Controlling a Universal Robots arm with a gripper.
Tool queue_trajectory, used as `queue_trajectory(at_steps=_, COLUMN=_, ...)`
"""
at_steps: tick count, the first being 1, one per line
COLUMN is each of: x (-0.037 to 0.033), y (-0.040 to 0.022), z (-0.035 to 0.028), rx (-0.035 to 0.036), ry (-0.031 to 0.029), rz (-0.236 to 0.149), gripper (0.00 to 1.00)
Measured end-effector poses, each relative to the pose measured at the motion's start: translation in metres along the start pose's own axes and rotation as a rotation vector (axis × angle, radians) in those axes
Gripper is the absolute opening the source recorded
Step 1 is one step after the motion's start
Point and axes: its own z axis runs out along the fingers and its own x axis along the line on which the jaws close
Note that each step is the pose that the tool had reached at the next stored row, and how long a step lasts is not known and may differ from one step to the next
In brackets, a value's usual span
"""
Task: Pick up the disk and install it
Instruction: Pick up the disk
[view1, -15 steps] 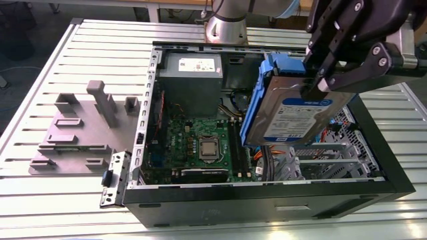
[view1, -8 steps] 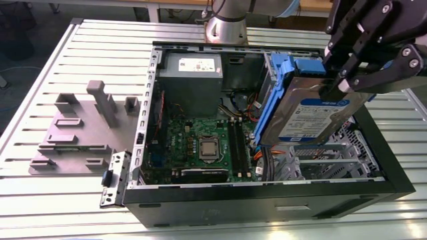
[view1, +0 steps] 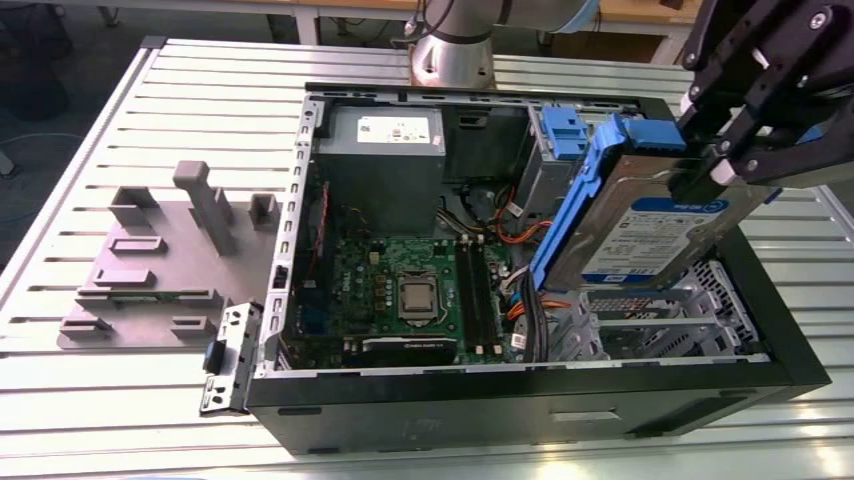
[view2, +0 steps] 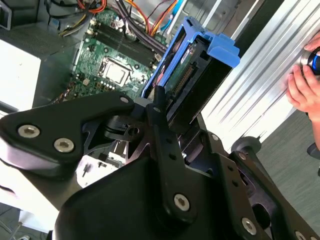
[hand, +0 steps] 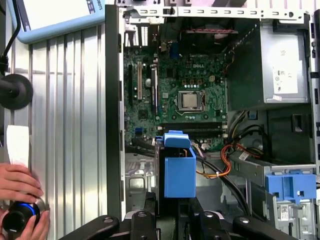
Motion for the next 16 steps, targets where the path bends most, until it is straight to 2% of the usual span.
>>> queue_trajectory(at_steps=6, x=0.0003, y=-0.0044, z=-0.0002, rx=0.0, ry=-0.0001, rz=0.0, gripper=0.35)
queue_trajectory(at_steps=13, x=0.0058, y=-0.0119, z=-0.0006, rx=0.0001, ry=-0.0001, rz=0.001, gripper=0.35)
queue_trajectory(at_steps=16, x=0.0059, y=-0.0146, z=0.0006, rx=0.0002, ry=0.0, rz=0.003, gripper=0.35)
